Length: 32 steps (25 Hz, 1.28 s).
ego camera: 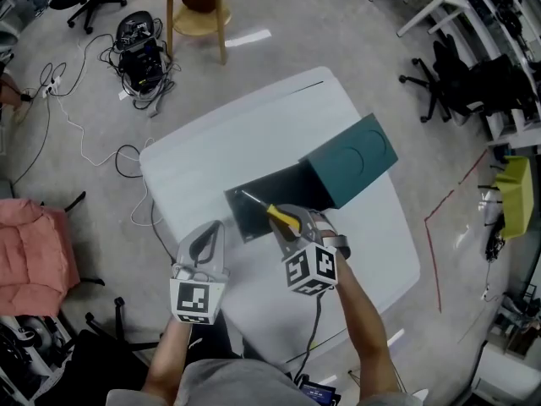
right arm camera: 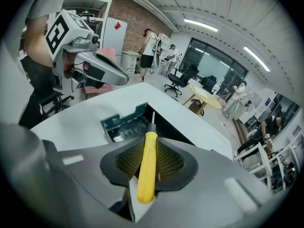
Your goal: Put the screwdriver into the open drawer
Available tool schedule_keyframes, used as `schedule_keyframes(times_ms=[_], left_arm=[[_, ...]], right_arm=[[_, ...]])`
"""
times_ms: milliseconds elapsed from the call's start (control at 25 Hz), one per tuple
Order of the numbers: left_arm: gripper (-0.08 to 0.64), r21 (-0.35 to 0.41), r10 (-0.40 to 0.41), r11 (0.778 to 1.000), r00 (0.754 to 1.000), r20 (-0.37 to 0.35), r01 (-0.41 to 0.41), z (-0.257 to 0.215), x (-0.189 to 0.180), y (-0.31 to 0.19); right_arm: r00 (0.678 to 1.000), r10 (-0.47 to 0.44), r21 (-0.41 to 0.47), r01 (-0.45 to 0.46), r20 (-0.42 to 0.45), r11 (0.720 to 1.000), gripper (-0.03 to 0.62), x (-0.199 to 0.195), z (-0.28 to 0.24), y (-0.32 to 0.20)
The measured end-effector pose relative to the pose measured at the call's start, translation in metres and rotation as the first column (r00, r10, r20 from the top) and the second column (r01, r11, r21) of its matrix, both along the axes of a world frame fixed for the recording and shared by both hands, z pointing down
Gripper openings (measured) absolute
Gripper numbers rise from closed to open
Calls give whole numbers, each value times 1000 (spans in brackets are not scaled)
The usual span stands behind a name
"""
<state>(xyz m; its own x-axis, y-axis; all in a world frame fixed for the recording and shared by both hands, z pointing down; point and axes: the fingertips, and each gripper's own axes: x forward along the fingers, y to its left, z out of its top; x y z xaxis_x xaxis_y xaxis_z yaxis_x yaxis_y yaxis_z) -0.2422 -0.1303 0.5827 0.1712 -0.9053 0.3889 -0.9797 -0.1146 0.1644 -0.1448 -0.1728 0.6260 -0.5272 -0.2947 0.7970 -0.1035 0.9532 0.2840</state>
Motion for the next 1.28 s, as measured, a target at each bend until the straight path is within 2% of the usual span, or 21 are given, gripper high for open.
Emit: schedule_keyframes(times_ms=[240, 440, 680, 920, 1080, 1280], left_arm=[[12, -14, -10, 1000, 1000, 0, 10, 7, -2, -7], [11, -31, -9, 999, 1000, 2, 9, 16, -3, -10], [12, -42, -2, 999, 1000, 0, 2, 21, 1, -16], [11, -40, 2, 999, 1000, 0, -2, 21, 3, -17], [11, -42, 7, 999, 1000, 3, -6, 21, 5, -16], [12, -31, 8, 999, 1000, 6, -8, 13, 4, -15]], right_arm=[[996, -74, -8, 73, -57, 997, 83, -5, 16, -4], [993, -97, -17, 96, -73, 995, 83, -10, 27, -8], [993, -92, -22, 91, -74, 996, 84, -11, 34, -13], [998, -46, -47, 43, -50, 998, 87, -12, 36, -14], [1000, -20, -64, 19, -18, 998, 163, -11, 32, -14], [1000, -14, -57, 13, -22, 998, 170, -9, 27, -12]])
